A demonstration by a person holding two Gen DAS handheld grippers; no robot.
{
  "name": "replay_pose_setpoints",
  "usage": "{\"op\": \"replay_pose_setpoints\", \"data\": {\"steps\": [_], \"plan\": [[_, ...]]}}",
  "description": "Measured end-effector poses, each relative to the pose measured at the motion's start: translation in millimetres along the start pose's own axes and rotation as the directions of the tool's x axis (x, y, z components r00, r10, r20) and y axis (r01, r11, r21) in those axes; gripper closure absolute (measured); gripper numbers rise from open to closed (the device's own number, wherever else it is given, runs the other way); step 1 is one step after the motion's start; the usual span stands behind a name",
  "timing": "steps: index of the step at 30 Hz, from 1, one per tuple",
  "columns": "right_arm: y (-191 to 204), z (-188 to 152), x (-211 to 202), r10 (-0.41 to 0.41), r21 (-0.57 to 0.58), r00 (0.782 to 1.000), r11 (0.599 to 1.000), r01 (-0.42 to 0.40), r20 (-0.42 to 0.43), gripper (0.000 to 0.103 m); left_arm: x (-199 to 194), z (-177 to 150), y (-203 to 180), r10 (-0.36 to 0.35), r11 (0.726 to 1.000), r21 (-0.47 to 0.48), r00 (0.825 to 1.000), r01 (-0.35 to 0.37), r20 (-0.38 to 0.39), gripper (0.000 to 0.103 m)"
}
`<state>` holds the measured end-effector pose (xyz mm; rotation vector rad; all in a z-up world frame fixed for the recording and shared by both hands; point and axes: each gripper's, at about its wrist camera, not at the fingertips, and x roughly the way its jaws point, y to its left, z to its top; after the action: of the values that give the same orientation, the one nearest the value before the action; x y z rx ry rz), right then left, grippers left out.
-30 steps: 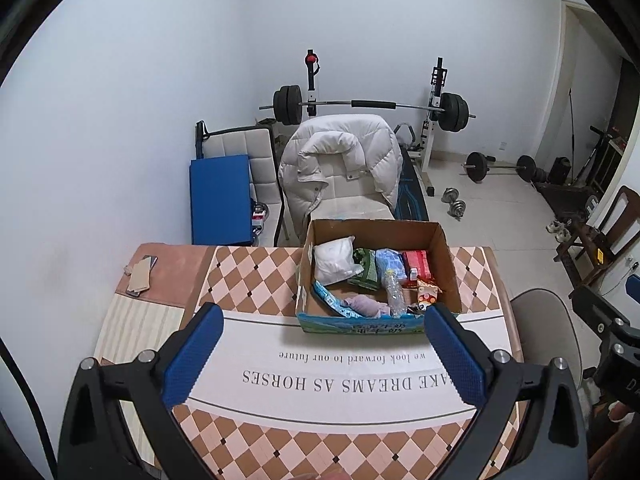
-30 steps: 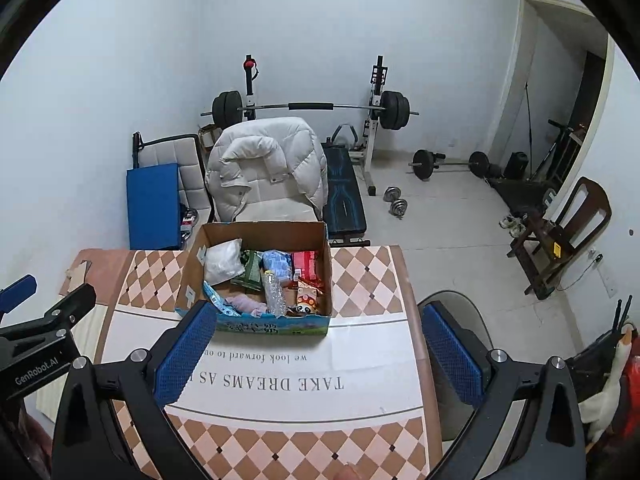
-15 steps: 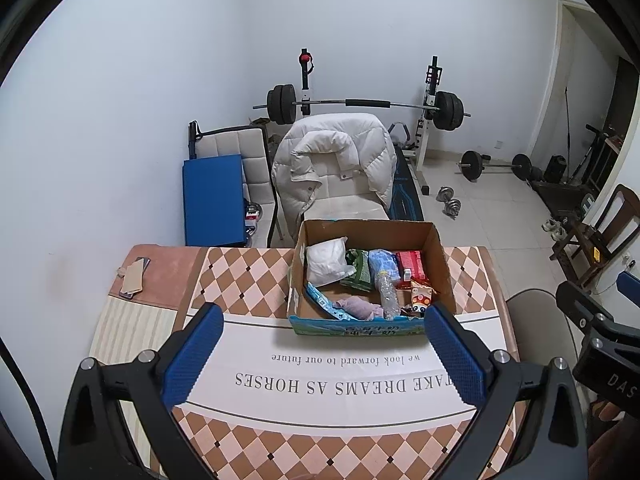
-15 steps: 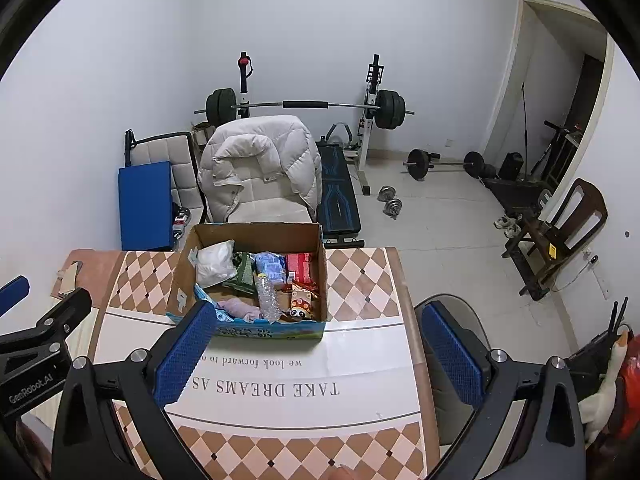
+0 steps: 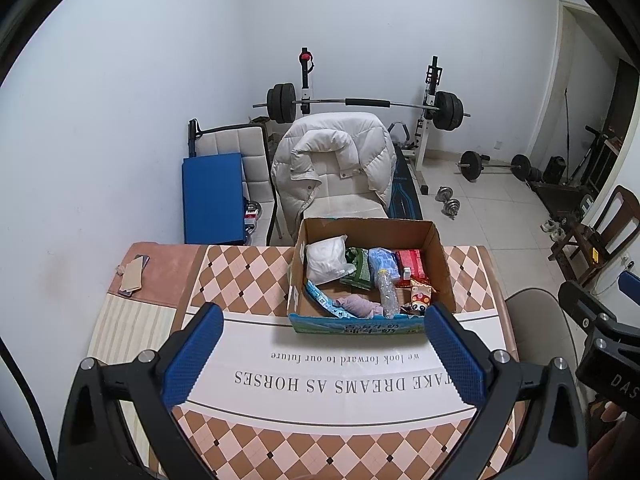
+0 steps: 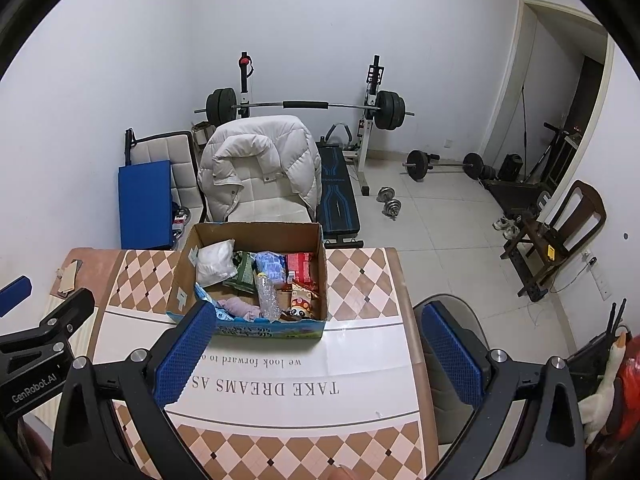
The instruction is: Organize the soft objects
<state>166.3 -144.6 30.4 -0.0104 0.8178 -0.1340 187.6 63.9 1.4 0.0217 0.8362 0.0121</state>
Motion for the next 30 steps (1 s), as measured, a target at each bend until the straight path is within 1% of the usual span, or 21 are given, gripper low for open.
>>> {"op": "replay_pose_setpoints", "data": {"steps": [16,30], "plan": [[0,-2,-1,-0.003,-0.003,1.0,1.0,0.003,0.001,0.0,-3,-8,2,0.0,1.0,-0.008,1.0,0.0,0.012,0.0],[0,-4,-1,0.002,-0.002,1.0,1.0,-0.002,0.001,0.0,-9,-8,-2,0.0,1.0,-0.003,1.0,0.001,0.013,0.0]]}}
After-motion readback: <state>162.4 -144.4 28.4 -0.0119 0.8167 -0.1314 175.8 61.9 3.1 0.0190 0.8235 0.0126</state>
